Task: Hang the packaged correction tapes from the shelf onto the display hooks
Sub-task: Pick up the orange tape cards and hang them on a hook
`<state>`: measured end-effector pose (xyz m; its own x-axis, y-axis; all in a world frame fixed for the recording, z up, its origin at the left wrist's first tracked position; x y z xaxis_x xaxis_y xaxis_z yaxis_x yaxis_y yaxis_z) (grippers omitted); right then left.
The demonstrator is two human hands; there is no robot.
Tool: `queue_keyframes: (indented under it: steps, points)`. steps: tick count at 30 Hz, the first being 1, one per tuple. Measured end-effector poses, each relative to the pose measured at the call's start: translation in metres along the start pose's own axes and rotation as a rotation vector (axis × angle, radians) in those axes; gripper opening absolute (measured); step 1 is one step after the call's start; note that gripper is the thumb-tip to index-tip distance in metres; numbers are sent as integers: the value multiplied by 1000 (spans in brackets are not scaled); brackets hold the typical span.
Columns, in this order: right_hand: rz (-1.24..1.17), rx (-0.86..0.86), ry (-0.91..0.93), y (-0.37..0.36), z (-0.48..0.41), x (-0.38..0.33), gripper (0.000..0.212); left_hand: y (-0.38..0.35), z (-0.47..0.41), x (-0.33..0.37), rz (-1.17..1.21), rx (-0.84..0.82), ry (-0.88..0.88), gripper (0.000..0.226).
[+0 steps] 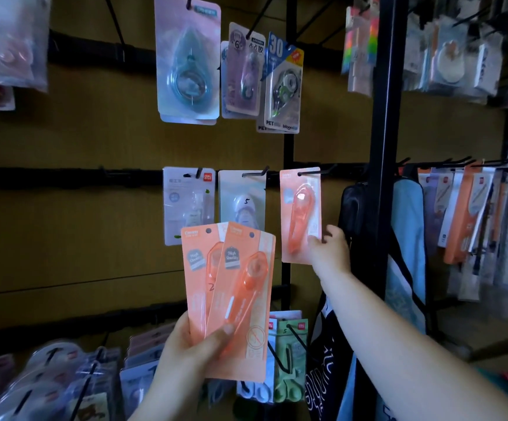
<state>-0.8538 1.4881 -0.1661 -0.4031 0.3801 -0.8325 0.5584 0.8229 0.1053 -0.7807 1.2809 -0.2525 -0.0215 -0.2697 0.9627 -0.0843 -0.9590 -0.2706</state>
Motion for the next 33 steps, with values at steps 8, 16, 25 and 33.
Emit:
queue_keyframes:
  steps: [8,16,25,33]
  points:
    - [-411,-385,-150,2,109,7,5,-23,12,1,38,-11,-21,43]
    - [-410,-327,-129,27,113,-6,20,-43,26,-6,148,-65,-9,23]
    - [-415,12,-29,75,46,-28,19,-18,1,-24,132,0,15,24]
    - [-357,4,0,66,12,-31,21,1,-26,-37,133,-10,52,47]
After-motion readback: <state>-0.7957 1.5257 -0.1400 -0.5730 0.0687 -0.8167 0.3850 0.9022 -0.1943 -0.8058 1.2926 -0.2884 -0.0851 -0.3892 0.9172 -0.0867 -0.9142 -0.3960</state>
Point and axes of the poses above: each hand's wrist, its own z-axis away from the middle knuckle, its own y-axis out of the back of the hand, x = y × z, the point moved 5 cm from there along -z, towards the middle knuckle, and after that the axes turned 14 degrees about y, right-handed, at the moved point
